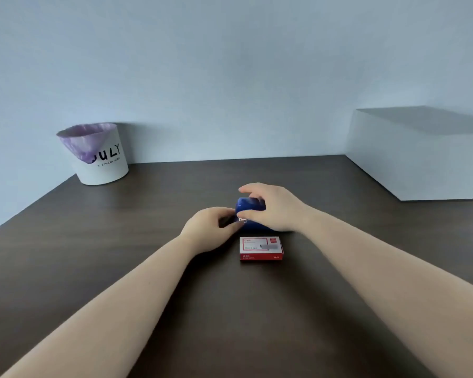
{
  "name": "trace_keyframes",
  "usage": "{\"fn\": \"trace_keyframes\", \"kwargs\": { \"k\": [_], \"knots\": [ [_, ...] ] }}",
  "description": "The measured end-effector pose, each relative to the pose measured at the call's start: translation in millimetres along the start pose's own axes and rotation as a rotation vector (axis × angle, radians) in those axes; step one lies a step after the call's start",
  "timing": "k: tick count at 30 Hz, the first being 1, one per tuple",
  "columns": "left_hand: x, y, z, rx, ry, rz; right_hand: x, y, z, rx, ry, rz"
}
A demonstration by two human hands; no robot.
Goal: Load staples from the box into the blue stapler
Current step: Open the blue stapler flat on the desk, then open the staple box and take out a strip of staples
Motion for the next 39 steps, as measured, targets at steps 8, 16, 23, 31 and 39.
{"fn": "trace_keyframes", "kwargs": {
  "k": [8,16,23,31,39],
  "knots": [
    [-1,-2,-1,0.047,-0.009,0.077,-2,-25,3,0.295,-0.021,0.059],
    [-8,-2,4,0.070,-0.034,0.078,105,-55,-57,0.643,0.320,0.762],
    [-8,-4,2,0.074,-0.036,0.082,144,-32,-77,0.478,0.567,0.587],
    [4,-17,-19,0.241,0.095,-0.089,136,-34,-82,0.452,0.522,0.247],
    [19,1,-29,-0.045,0.157,-0.025,99,-56,-83,0.653,0.384,0.152]
  ]
}}
Point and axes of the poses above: each hand's wrist, its own z-axis towards the middle knuckle, its own y-axis out of the palm, x = y × z, the point moved 7 cm from there along z, towards the middle knuckle, and after that the axes turned 8 degrees about -z, right-handed, at the moved point
